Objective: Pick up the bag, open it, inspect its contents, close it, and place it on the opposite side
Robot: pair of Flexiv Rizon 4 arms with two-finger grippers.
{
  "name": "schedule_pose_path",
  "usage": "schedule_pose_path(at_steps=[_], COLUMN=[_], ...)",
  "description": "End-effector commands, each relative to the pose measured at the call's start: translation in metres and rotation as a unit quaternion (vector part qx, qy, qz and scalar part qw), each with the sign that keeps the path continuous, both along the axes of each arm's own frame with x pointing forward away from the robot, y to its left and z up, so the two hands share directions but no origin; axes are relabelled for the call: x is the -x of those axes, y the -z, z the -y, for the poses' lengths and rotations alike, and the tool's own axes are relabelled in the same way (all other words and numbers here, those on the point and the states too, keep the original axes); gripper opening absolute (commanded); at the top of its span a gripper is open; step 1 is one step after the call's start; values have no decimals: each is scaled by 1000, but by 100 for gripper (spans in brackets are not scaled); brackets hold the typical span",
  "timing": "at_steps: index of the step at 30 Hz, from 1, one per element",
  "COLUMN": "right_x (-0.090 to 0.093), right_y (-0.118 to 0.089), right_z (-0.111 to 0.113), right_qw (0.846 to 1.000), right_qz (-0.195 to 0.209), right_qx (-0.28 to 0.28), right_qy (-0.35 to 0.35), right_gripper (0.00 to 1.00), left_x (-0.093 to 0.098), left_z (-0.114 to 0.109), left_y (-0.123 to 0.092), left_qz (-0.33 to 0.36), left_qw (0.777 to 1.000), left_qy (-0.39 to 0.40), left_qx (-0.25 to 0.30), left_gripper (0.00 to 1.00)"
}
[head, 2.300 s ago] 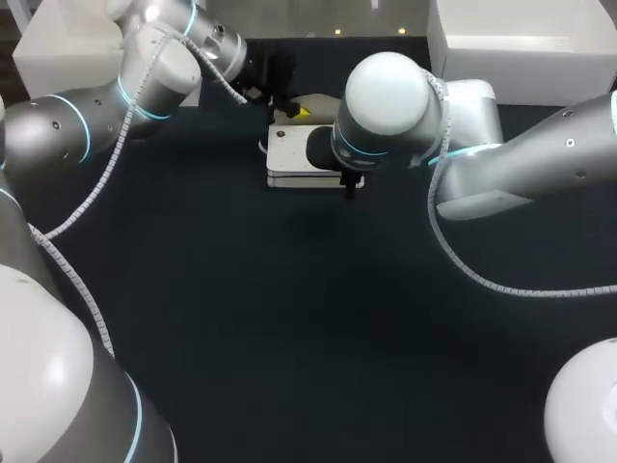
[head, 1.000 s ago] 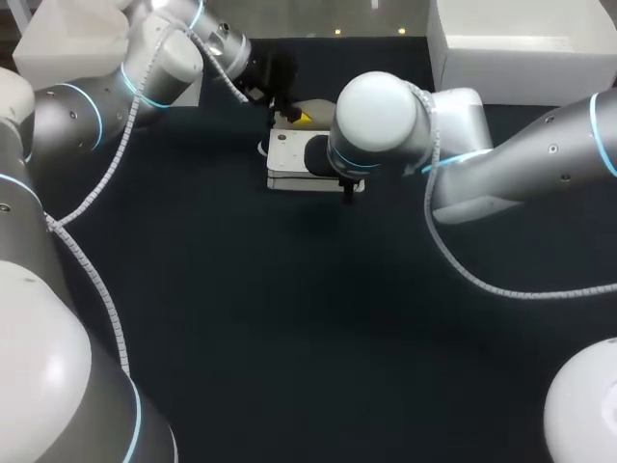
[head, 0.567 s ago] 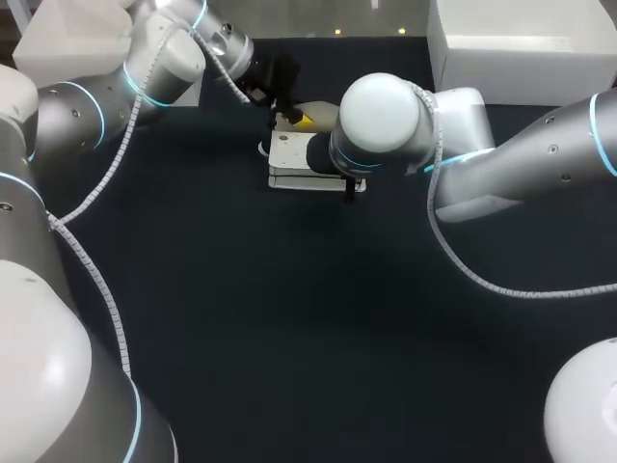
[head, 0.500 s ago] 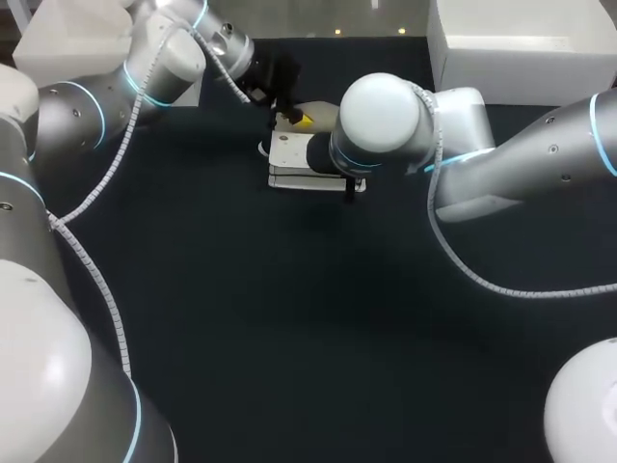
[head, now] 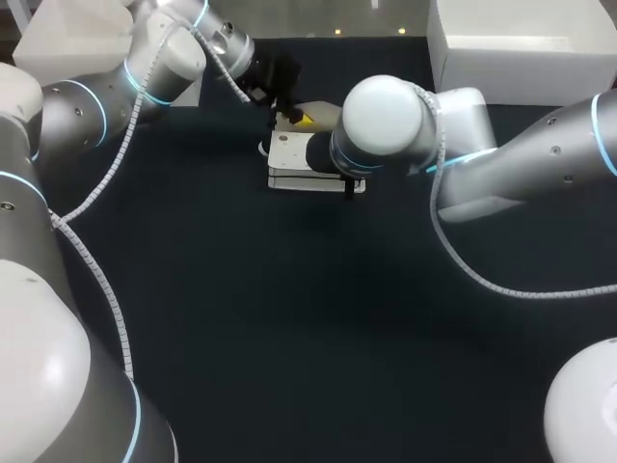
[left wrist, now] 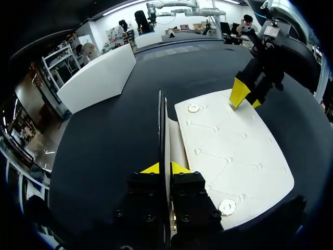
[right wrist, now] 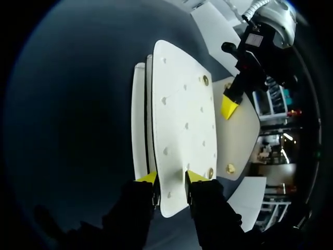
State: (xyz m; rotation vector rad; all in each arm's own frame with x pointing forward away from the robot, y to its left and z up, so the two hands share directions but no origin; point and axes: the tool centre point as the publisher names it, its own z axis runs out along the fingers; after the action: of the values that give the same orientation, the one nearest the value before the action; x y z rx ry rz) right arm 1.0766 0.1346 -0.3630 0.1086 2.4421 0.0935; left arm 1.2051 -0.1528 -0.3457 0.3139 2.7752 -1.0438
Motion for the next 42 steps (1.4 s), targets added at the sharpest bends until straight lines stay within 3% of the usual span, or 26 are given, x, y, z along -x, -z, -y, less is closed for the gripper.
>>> schedule_pose_path(at_steps=[1, 3, 6, 8, 14, 29, 42], right_x=[2, 2, 3, 3, 4, 3, 3], right_y=[1, 1, 0, 0, -1, -1, -1], right_z=[2, 2, 2, 2, 1, -1, -1], right_qw=[1000, 1000, 1000, 1000, 1000, 1000, 1000], right_qz=[7, 7, 8, 9, 12, 5, 5], right_qx=[-5, -4, -5, -6, -10, -17, -17], right_qy=[-1, -1, -1, -1, -3, -3, -3], right_gripper=[25, 19, 2, 0, 0, 0, 0], left_x=[-6, -6, -7, -7, -5, 37, 50], left_z=[1, 1, 1, 1, 0, -1, -4], left_y=[6, 6, 7, 7, 7, 6, -8], left_qz=[-4, -5, -6, -6, 2, 135, 178], left_qw=[1000, 1000, 1000, 1000, 1000, 991, 983], left_qy=[4, 3, 3, 3, 4, -7, -18], left_qx=[1, 1, 1, 1, 9, 8, 33], left_gripper=[0, 0, 0, 0, 0, 0, 0])
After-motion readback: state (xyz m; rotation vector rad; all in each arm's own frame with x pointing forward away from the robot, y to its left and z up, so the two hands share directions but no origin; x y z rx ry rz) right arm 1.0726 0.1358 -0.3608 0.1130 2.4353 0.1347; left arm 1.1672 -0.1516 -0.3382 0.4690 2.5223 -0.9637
